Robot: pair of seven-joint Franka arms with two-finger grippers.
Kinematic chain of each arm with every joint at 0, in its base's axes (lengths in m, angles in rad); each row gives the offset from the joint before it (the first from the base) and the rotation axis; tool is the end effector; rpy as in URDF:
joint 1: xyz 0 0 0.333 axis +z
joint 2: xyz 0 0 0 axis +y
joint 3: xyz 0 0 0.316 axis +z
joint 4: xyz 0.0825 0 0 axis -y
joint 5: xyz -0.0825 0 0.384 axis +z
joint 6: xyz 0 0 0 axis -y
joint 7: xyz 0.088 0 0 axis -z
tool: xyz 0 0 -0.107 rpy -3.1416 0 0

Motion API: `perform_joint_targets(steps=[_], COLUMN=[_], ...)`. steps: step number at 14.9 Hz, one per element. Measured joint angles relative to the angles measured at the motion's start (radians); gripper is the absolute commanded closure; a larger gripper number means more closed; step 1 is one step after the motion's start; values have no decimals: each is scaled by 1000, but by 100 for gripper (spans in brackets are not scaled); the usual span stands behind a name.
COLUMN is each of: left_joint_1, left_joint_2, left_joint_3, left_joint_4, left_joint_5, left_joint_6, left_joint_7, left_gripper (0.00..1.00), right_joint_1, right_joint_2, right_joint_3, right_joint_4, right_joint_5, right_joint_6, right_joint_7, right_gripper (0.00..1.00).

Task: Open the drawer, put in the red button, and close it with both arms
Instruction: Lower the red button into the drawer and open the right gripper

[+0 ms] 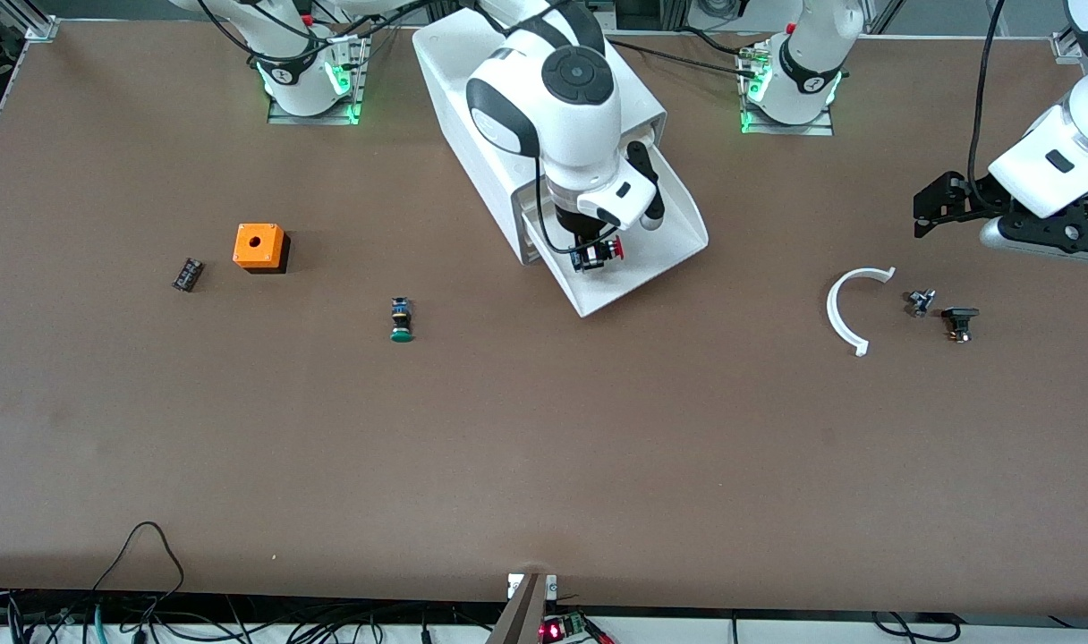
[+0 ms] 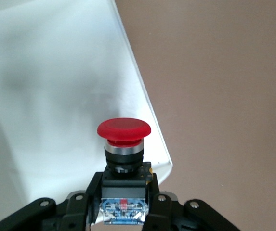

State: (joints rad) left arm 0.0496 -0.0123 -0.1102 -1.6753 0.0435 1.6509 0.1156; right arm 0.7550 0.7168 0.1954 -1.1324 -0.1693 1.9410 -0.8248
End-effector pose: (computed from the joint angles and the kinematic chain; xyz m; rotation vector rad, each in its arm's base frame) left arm 0.5545 -0.0296 0.5888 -3.0847 0.2783 0.0208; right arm 0.4855 0.5835 0.3985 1.9630 2.4101 0.1639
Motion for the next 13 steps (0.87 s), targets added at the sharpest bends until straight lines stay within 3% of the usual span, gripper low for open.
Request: perform_joint_targets(steps=[8,10,11,12,13], left_joint_1=[2,2,2,2,2], left_joint_2=[8,9,9,11,13], left_joint_3=[6,7,7,7,8], left_joint_4=[0,0,0,0,0], left_joint_5=[0,0,0,0,0], left_joint_6=[0,0,0,1,2], left_joint_7=[0,0,0,0,-1], left_gripper=[0,0,0,0,0], right_joint_1=[63,73,81,89,97], right_joint_2=[64,70,73,75,77], right_joint_3=[-1,-1,-1,-1,-1], right_joint_4=[1,2,2,1,1], right_joint_5=[-1,-3,-8,-10,-11], right_joint_6=[1,0,0,-4,-15], right_joint_7=[-4,-4,-2,10,43], right_gripper=[80,73,63,22,0])
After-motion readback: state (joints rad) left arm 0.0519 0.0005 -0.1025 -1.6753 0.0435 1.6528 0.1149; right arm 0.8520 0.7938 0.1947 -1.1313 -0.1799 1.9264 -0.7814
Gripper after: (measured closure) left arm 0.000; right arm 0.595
